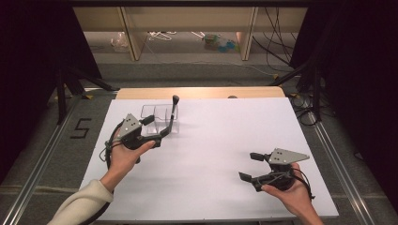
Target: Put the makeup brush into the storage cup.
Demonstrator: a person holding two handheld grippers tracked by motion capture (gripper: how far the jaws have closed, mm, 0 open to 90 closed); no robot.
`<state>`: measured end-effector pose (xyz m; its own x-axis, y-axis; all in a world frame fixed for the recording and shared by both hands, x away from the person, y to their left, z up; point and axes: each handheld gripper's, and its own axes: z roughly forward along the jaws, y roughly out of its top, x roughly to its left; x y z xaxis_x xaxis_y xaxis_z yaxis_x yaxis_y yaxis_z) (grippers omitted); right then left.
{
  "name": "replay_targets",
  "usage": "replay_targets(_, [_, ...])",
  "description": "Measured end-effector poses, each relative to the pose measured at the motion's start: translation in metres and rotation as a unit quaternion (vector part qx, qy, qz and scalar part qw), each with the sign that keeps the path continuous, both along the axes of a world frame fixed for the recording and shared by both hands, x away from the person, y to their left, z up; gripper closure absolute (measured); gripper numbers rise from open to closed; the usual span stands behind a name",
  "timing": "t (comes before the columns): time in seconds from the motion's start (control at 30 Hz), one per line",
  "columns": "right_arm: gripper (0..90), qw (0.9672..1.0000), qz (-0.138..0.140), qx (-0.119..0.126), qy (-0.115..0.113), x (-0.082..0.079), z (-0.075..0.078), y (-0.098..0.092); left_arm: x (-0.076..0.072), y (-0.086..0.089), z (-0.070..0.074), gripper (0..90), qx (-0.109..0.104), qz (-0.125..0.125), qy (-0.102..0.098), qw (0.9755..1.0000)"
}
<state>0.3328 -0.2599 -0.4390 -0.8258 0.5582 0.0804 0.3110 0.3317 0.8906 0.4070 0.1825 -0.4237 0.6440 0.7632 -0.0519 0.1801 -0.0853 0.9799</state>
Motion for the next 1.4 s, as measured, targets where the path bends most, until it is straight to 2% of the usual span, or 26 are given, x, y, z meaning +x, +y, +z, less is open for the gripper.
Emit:
replay_targets(0.2, [16.0,0.9999,0.002,0.009,-0.004,0.001,-0.001,0.001,-0.009,0.004,-0.003,22.3,0.003,-0.006,0.000,1.0000])
replay_targets(0.23, [16.0,0.9998,0.005,0.017,-0.005,0.001,-0.002,0.002,-0.011,0.004,-0.003,22.3,0.001,-0.006,0.002,1.0000])
replay_targets(0.33, [16.0,0.9999,0.002,0.009,-0.004,0.001,-0.001,0.001,-0.016,0.004,-0.004,22.3,0.001,-0.010,0.001,0.9999])
replay_targets(0.37, [16.0,0.9998,0.005,0.017,-0.005,0.001,-0.002,0.002,-0.018,0.004,-0.004,22.3,0.002,-0.012,0.000,0.9999])
replay_targets(0.47, [16.0,0.9998,0.005,0.018,-0.005,0.001,-0.002,0.002,-0.022,0.003,-0.003,22.3,0.000,-0.018,-0.002,0.9998])
replay_targets(0.53, [16.0,0.9999,0.002,0.010,-0.004,0.001,-0.001,0.001,-0.026,0.002,-0.003,22.3,-0.005,-0.019,-0.001,0.9998])
replay_targets(0.57, [16.0,0.9998,0.006,0.018,-0.006,0.001,-0.002,0.002,-0.028,0.002,-0.003,22.3,-0.003,-0.022,-0.004,0.9998])
replay_targets(0.73, [16.0,0.9998,0.006,0.020,-0.006,0.001,-0.002,0.002,-0.036,0.003,-0.003,22.4,-0.011,-0.025,-0.006,0.9996])
replay_targets(0.8, [16.0,1.0000,0.000,0.002,-0.001,0.000,0.001,0.000,-0.040,0.004,-0.003,22.4,-0.015,-0.027,-0.009,0.9995])
replay_targets(0.87, [16.0,0.9999,0.002,0.011,-0.004,0.001,0.000,0.000,-0.044,0.006,-0.003,22.2,-0.019,-0.028,-0.011,0.9994])
replay_targets(1.03, [16.0,0.9999,0.004,0.013,-0.006,0.000,0.001,0.000,-0.054,0.008,-0.004,21.7,-0.027,-0.034,-0.017,0.9989])
replay_targets(1.13, [16.0,0.9999,0.001,0.015,-0.008,0.000,0.001,-0.001,-0.059,0.010,-0.006,21.2,-0.034,-0.034,-0.013,0.9988])
replay_targets(1.17, [16.0,0.9999,-0.001,0.009,-0.005,0.000,0.002,-0.002,-0.061,0.011,-0.006,21.1,-0.032,-0.035,-0.016,0.9987])
replay_targets(1.27, [16.0,0.9999,-0.001,0.015,-0.005,0.000,0.002,-0.002,-0.067,0.011,-0.006,21.0,-0.031,-0.038,-0.018,0.9986])
replay_targets(1.3, [16.0,0.9994,0.004,0.032,-0.009,0.001,0.001,-0.001,-0.069,0.011,-0.007,21.1,-0.029,-0.040,-0.018,0.9986])
replay_targets(1.33, [16.0,0.9995,0.003,0.031,-0.009,0.001,0.001,-0.001,-0.071,0.011,-0.007,21.0,-0.034,-0.040,-0.016,0.9985])
replay_targets(1.4, [16.0,0.9996,-0.002,0.027,-0.007,0.000,0.002,-0.002,-0.075,0.011,-0.008,21.0,-0.027,-0.044,-0.017,0.9985])
